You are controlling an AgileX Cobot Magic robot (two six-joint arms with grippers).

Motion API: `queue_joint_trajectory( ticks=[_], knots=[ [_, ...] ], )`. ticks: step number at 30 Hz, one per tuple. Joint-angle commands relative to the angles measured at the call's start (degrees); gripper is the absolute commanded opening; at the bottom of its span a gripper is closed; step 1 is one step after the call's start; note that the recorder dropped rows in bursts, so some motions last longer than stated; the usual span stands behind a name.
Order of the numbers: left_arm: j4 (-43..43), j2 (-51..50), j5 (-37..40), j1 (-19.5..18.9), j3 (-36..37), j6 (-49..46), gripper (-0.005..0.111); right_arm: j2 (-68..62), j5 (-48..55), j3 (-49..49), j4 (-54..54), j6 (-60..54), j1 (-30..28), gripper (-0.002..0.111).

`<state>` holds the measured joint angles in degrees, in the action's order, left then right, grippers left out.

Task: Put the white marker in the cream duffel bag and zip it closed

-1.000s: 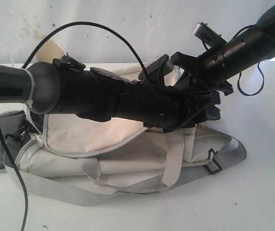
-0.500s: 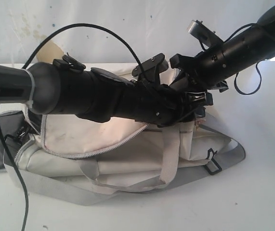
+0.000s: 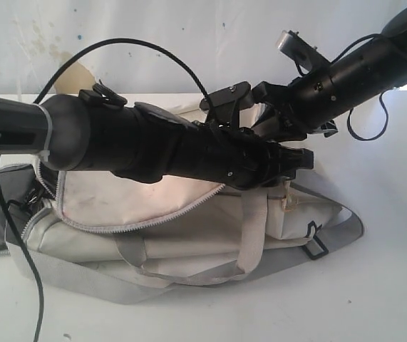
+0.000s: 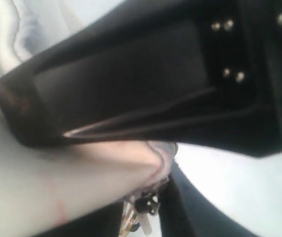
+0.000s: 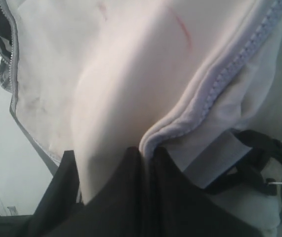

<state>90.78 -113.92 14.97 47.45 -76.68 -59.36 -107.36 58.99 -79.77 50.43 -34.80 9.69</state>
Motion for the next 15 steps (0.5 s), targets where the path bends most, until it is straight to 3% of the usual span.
queue_joint_trajectory(
  ticks=[1, 7, 15],
  knots=[
    [-0.53, 0.49, 2.82, -0.05, -0.1, -0.86, 0.003, 0.58, 4.1, 0.23, 0.71, -1.03, 0.03, 0.0],
    [-3.33, 0.7, 9.34, -0.18, -0.1, 0.04, 0.0, 0.58, 3.46, 0.23, -0.36, -1.04, 0.03, 0.0],
    [-16.48, 2.7, 19.64, -3.48, -0.1, 13.67, 0.0, 0.58, 1.35, 0.23, -4.07, 2.53, -0.08, 0.0]
  ],
)
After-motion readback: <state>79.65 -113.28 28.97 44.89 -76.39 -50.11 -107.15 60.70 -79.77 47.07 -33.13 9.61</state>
